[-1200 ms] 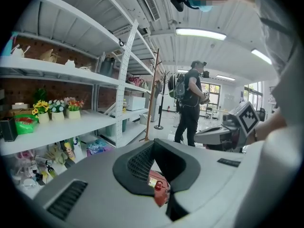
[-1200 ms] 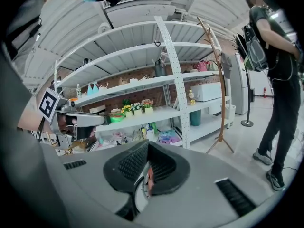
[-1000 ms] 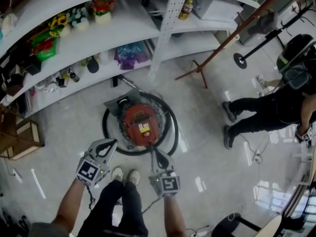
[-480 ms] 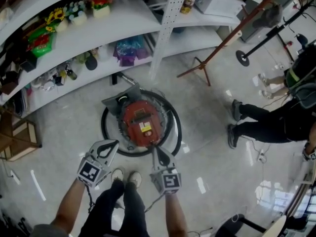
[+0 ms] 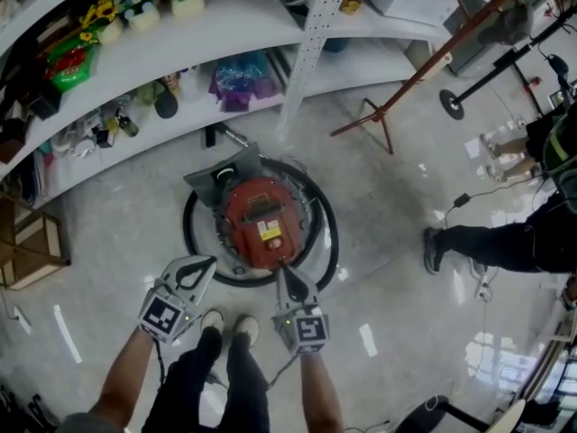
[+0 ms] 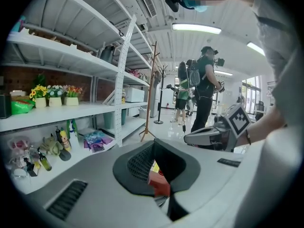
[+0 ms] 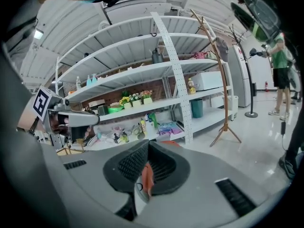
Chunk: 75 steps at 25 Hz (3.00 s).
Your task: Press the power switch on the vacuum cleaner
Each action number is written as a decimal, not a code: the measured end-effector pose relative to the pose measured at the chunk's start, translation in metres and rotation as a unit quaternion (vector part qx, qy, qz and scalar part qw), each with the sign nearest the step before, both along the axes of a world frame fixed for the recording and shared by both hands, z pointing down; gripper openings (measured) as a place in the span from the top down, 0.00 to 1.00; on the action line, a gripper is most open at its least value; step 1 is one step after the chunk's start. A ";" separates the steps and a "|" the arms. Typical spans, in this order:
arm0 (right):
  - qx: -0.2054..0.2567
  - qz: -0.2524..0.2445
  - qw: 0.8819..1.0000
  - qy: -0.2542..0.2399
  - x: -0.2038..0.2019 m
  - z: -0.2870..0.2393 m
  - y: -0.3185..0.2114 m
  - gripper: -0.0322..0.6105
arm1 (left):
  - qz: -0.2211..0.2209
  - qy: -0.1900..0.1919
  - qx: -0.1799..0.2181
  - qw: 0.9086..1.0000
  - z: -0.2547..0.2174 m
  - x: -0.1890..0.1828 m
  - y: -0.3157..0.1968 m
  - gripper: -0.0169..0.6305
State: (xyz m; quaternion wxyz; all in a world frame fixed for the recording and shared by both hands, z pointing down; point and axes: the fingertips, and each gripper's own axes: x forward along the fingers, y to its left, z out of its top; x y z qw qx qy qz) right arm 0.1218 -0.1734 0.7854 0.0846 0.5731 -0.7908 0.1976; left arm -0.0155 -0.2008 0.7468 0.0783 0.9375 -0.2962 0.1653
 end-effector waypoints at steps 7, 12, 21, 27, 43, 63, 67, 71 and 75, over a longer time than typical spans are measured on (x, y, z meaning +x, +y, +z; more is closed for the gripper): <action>-0.004 -0.004 1.000 -0.003 -0.003 0.033 -0.007 0.93 | -0.002 -0.004 -0.005 1.000 0.028 -0.004 0.002 0.96; -0.006 -0.004 1.000 0.000 0.000 0.055 -0.014 0.93 | -0.002 -0.005 -0.005 1.000 0.041 -0.002 0.002 0.96; -0.007 -0.007 1.000 0.000 0.000 0.080 -0.026 0.93 | -0.010 -0.004 -0.009 1.000 0.057 -0.005 -0.001 0.96; -0.018 0.000 1.000 -0.006 -0.003 0.093 -0.037 0.93 | -0.010 -0.002 -0.009 1.000 0.065 -0.002 -0.001 0.96; -0.014 -0.010 1.000 -0.003 -0.003 0.140 -0.051 0.93 | -0.015 0.003 0.001 1.000 0.087 0.000 -0.011 0.96; -0.032 0.000 0.999 0.005 -0.005 0.161 -0.052 0.93 | -0.018 0.003 -0.002 1.000 0.099 -0.007 -0.010 0.96; -0.026 0.003 1.000 0.009 -0.004 0.162 -0.051 0.93 | -0.020 0.005 -0.006 1.000 0.102 -0.007 -0.010 0.96; -0.021 -0.002 0.999 0.026 -0.004 0.163 -0.052 0.93 | -0.019 0.006 -0.004 1.000 0.103 -0.006 -0.011 0.96; -0.017 -0.010 0.999 0.041 -0.005 0.166 -0.052 0.93 | -0.019 0.007 -0.006 1.000 0.103 -0.005 -0.010 0.96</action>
